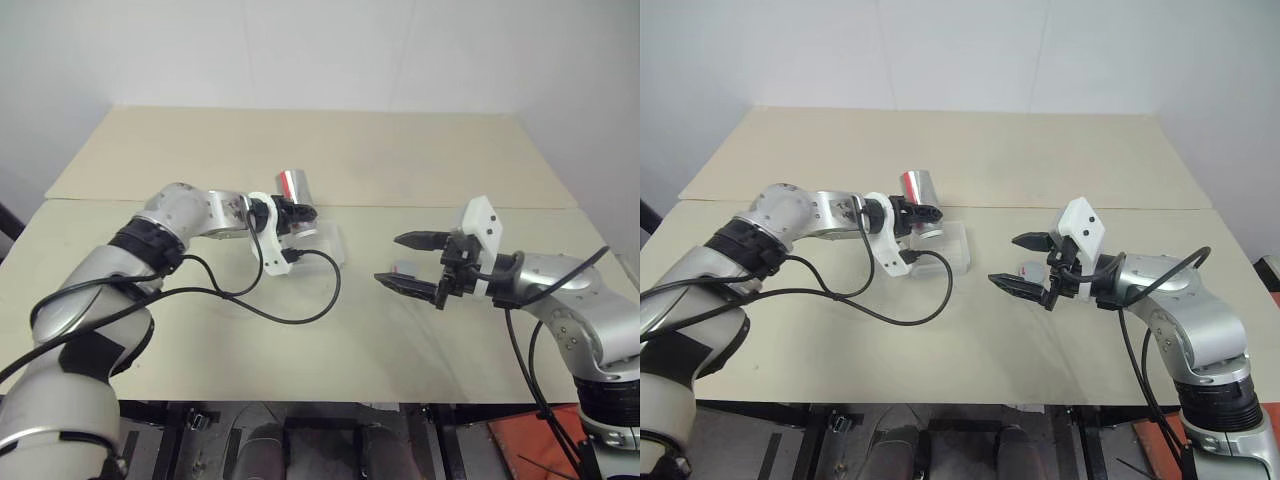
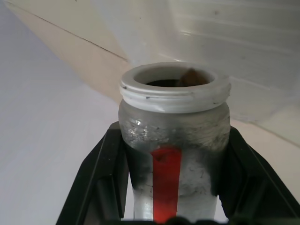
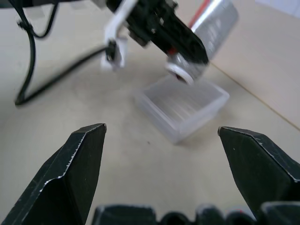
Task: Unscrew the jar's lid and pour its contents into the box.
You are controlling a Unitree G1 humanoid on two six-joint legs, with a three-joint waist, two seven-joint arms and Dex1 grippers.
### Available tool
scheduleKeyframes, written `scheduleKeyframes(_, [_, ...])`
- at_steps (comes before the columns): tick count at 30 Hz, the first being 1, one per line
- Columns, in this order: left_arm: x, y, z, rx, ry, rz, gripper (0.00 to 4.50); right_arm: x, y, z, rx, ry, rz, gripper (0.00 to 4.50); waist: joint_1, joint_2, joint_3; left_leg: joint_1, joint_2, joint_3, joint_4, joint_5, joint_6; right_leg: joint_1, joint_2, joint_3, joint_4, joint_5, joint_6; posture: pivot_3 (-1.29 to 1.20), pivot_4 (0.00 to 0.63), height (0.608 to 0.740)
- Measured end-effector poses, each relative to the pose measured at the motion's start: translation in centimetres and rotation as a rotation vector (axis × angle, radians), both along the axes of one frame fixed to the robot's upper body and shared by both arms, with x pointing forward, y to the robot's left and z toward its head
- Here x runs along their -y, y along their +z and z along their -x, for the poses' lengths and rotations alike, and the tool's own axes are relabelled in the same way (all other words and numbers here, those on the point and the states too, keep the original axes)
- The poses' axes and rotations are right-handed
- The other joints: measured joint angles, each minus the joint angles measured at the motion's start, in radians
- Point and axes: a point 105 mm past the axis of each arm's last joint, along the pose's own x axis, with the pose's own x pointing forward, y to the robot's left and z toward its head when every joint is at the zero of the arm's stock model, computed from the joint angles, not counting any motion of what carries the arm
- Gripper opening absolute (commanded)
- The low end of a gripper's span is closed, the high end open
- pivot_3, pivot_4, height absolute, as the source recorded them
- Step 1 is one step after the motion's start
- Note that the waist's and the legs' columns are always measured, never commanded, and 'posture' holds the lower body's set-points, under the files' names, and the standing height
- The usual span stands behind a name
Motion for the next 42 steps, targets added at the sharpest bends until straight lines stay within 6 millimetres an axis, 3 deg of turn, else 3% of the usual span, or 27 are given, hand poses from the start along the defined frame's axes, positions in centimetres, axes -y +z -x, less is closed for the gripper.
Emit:
scheduleKeyframes(12, [-0.1, 0.4, -0.1, 0.020, -0.001, 0.017, 2.24, -0.1, 0.4, 0.2, 0.003, 0.001, -0.024, 4.44, -0.002, 0.000, 0.000, 0.000, 0.000, 0.000, 0.000, 0.000, 0.000, 0.000, 0.000, 0.000, 0.001, 0.000, 0.000, 0.00, 0.150, 0.740])
scheduleKeyframes(18, [-0.8, 0.7, -0.1, -0.055, 0.076, 0.165, 2.24, -0.1, 0.5, 0.0, 0.001, 0.004, -0.025, 4.44, -0.002, 0.000, 0.000, 0.000, 0.000, 0.000, 0.000, 0.000, 0.000, 0.000, 0.000, 0.000, 0.002, 0.000, 0.000, 0.00, 0.150, 0.740])
scheduleKeyframes(25, [-3.6, 4.0, -1.0, -0.243, 0.274, 0.731, 2.24, 0.1, 0.4, -0.1, -0.010, 0.008, -0.023, 4.44, -0.003, 0.000, 0.000, 0.001, 0.000, 0.000, 0.001, 0.000, 0.000, 0.000, 0.000, 0.000, 0.003, 0.000, 0.000, 0.00, 0.150, 0.740])
scheduleKeyframes(31, [-3.4, 2.6, 0.6, -0.640, 0.335, 1.273, 2.24, 0.3, 0.6, -0.4, -0.015, 0.011, -0.025, 4.44, -0.004, 0.000, 0.000, 0.000, 0.001, -0.001, 0.002, 0.000, 0.000, 0.001, 0.000, 0.000, 0.005, 0.001, 0.000, 0.00, 0.150, 0.740])
scheduleKeyframes(35, [-5.3, 3.0, 1.7, -0.906, 0.357, 1.603, 2.24, 0.3, 0.8, -0.4, -0.015, 0.018, -0.021, 4.44, -0.008, 0.001, 0.000, 0.001, 0.001, -0.002, 0.002, 0.000, 0.000, 0.001, 0.000, 0.000, 0.004, 0.001, 0.000, 0.00, 0.150, 0.740])
scheduleKeyframes(38, [-6.7, 3.3, 2.4, -1.001, 0.349, 1.775, 2.24, 0.4, 0.8, -0.4, -0.015, 0.018, -0.017, 4.44, -0.011, 0.001, 0.000, 0.002, 0.001, -0.002, 0.002, 0.000, 0.000, 0.002, 0.000, 0.000, 0.003, 0.001, 0.000, 0.00, 0.150, 0.740])
scheduleKeyframes(42, [-8.7, 1.5, 2.4, -1.056, 0.431, 1.960, 2.24, 0.4, 0.8, -0.4, -0.015, 0.025, -0.012, 4.44, -0.010, 0.001, 0.000, 0.003, 0.000, -0.002, 0.002, 0.000, 0.000, 0.003, 0.000, 0.000, 0.002, 0.001, 0.000, 0.00, 0.150, 0.740])
